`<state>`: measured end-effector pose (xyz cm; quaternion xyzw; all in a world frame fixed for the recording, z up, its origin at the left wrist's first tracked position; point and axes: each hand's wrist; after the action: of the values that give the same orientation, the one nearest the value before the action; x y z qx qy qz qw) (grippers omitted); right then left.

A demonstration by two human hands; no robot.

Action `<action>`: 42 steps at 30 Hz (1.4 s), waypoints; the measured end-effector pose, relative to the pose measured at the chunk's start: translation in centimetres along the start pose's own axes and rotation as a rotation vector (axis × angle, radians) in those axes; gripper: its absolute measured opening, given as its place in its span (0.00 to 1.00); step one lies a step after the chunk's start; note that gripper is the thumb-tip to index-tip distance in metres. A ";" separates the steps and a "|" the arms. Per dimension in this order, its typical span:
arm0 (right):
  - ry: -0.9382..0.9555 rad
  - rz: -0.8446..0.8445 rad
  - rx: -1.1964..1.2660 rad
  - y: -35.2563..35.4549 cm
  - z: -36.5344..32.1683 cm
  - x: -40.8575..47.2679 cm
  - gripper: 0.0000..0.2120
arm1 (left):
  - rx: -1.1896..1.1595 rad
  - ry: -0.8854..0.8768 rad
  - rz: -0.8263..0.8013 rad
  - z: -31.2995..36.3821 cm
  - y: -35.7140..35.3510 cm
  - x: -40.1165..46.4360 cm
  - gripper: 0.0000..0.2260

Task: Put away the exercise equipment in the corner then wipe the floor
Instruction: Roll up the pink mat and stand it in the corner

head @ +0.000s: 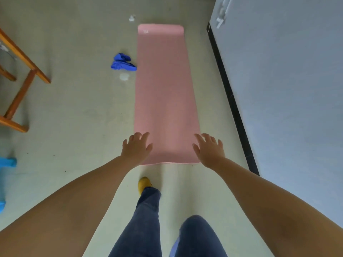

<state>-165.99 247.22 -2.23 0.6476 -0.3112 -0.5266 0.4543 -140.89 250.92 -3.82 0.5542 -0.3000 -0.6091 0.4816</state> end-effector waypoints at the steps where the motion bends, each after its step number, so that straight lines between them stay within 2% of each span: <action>1: -0.010 -0.019 0.002 -0.3 0.1 1.5 0.23 | 0.012 -0.017 -0.019 -0.2 0.1 2.0 0.22; 4: -0.024 -0.109 0.017 -2.2 0.6 5.9 0.23 | -0.013 -0.033 -0.086 -0.6 -1.4 7.1 0.23; 7: -0.012 -0.182 0.013 -6.1 1.5 10.9 0.23 | -0.012 -0.068 -0.156 -0.9 -5.8 12.0 0.23; 10: 0.060 -0.219 -0.005 -12.6 2.3 16.7 0.23 | 0.042 -0.113 -0.218 -1.7 -13.0 17.2 0.23; 15: 0.209 -0.327 -0.076 -29.4 3.7 28.1 0.25 | 0.121 -0.150 -0.339 -3.8 -30.7 27.3 0.26; 17: 0.271 -0.343 -0.091 -36.5 4.4 31.5 0.26 | 0.218 -0.249 -0.374 -4.4 -37.8 30.4 0.27; 20: 0.482 -0.426 -0.254 -44.6 5.0 35.1 0.31 | 0.341 -0.455 -0.428 -4.7 -45.9 33.9 0.29; 22: 0.613 -0.445 -0.387 -48.3 5.1 37.6 0.36 | 0.403 -0.555 -0.447 -4.8 -49.4 36.7 0.31; 26: 0.646 -0.387 -0.423 -53.8 5.1 40.9 0.42 | 0.378 -0.679 -0.427 -4.8 -53.4 40.1 0.27; 28: 0.656 -0.309 -0.368 -55.1 5.5 40.9 0.36 | 0.321 -0.747 -0.335 -5.5 -54.2 40.5 0.20; 30: 0.681 -0.273 -0.304 -55.4 5.8 41.1 0.25 | 0.292 -0.883 -0.271 -6.7 -53.7 41.5 0.14; 31: 0.682 -0.306 -0.245 -54.7 5.9 41.4 0.19 | 0.234 -0.873 -0.382 -7.0 -52.9 42.4 0.11; 33: 0.607 -0.465 -0.102 -52.3 6.1 43.1 0.14 | 0.101 -0.670 -0.658 -7.2 -50.6 44.3 0.07; 34: 0.535 -0.550 -0.005 -51.0 6.1 44.5 0.13 | 0.032 -0.584 -0.692 -7.1 -49.8 45.4 0.07; 36: 0.420 -0.643 0.103 -49.3 5.8 47.1 0.10 | 0.006 -0.487 -0.665 -6.7 -48.6 46.7 0.08; 37: 0.394 -0.641 0.102 -49.0 5.6 48.3 0.10 | 0.089 -0.496 -0.612 -6.5 -48.2 47.1 0.09; 40: 0.368 -0.633 0.075 -49.8 5.3 51.0 0.10 | 0.474 -0.654 -0.267 -6.1 -48.0 45.9 0.15; 42: 0.373 -0.633 0.080 -50.1 5.2 51.8 0.10 | 0.524 -0.714 -0.006 -6.1 -49.1 43.9 0.22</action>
<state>-161.78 219.91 -69.00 0.8138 -0.0276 -0.5014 0.2923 -144.06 229.06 -66.16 0.4134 -0.5903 -0.6670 0.1893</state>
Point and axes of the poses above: each hand's wrist, its own x-axis towards the middle knuckle, its own y-axis out of the back of the hand, z = x × y, and after that the axes turned 2 degrees about -x, right-handed
